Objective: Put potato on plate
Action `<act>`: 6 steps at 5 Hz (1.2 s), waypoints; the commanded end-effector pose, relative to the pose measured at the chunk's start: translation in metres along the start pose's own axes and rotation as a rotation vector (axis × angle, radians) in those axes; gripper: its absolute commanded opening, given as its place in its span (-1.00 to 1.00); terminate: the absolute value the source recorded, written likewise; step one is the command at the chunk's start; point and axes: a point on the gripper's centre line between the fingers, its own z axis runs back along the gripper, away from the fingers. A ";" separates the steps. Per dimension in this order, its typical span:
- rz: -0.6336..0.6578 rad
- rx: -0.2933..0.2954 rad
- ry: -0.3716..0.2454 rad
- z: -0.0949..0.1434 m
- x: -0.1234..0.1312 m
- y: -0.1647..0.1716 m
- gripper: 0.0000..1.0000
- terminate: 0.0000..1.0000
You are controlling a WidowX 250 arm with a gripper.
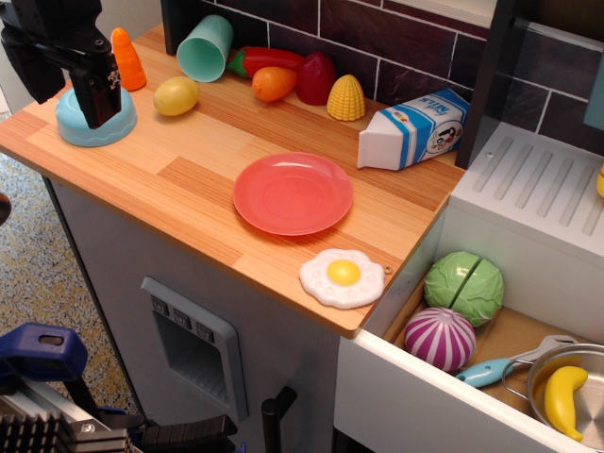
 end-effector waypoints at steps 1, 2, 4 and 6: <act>0.000 0.000 0.000 0.000 0.000 0.000 1.00 -1.00; -0.010 -0.001 -0.021 -0.015 0.022 0.007 1.00 -1.00; -0.099 0.036 -0.065 -0.025 0.079 0.021 1.00 -1.00; -0.193 0.020 -0.075 -0.034 0.133 0.034 1.00 -1.00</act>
